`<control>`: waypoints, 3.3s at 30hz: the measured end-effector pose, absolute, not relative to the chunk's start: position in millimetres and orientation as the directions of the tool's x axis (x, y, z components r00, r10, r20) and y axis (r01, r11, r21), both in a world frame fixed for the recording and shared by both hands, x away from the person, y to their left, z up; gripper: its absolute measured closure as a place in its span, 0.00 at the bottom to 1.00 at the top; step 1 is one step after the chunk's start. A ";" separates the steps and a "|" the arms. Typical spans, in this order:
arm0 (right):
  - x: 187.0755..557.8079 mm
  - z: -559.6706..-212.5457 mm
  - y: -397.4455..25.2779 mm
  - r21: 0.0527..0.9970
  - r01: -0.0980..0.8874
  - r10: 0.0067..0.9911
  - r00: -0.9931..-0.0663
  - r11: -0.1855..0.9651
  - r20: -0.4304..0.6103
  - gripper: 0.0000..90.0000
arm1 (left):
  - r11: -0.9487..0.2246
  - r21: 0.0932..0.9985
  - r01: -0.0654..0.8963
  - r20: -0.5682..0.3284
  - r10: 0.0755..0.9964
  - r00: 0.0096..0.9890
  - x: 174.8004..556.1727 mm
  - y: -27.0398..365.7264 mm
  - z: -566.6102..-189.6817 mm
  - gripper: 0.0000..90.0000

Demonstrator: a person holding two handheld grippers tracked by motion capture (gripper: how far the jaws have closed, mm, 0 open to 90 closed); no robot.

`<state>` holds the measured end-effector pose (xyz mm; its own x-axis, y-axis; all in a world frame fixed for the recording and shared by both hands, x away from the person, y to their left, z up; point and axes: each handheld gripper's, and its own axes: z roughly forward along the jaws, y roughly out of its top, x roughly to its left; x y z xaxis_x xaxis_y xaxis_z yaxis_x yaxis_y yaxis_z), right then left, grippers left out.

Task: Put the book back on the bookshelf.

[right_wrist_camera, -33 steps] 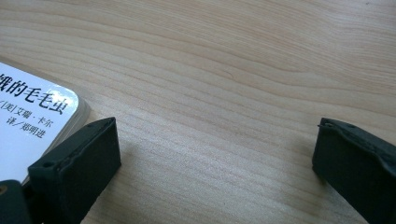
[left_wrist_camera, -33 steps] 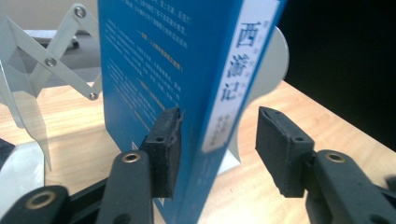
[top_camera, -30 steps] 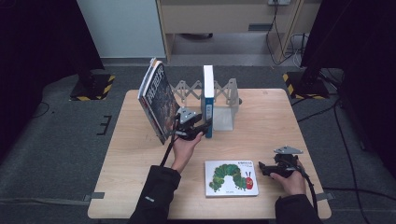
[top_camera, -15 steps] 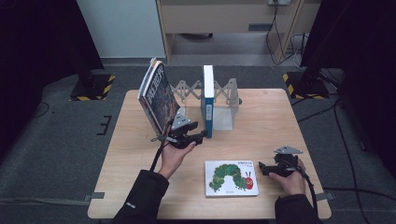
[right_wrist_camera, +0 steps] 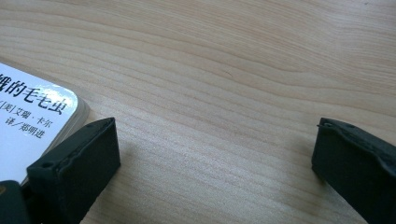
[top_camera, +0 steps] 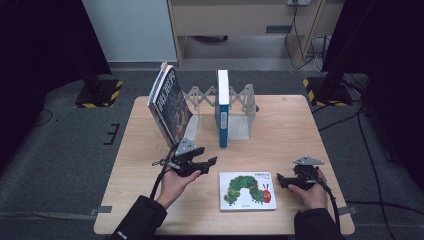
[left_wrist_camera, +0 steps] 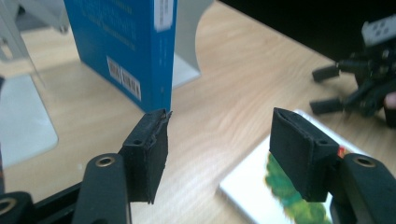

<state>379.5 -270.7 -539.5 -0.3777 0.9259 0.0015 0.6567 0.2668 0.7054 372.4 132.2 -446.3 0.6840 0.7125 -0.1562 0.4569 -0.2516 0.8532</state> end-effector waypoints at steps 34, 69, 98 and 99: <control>358.6 -518.3 -248.4 0.725 0.656 0.907 -0.408 0.209 0.107 0.22 | -0.403 0.748 0.527 -0.162 0.660 0.734 348.5 106.3 -517.4 0.26; 344.6 -525.1 -219.0 0.666 0.719 0.826 -0.489 0.198 0.282 0.37 | -0.389 0.741 0.548 -0.192 0.659 0.727 353.0 98.0 -536.0 0.05; 343.1 -509.9 -225.8 0.725 0.686 0.786 -0.483 0.065 0.387 0.38 | -0.384 0.738 0.555 -0.212 0.649 0.731 354.2 97.8 -536.2 0.01; 344.0 -509.1 -225.1 0.728 0.684 0.782 -0.478 0.046 0.399 0.38 | -0.382 0.739 0.556 -0.214 0.649 0.730 354.4 97.9 -536.2 0.01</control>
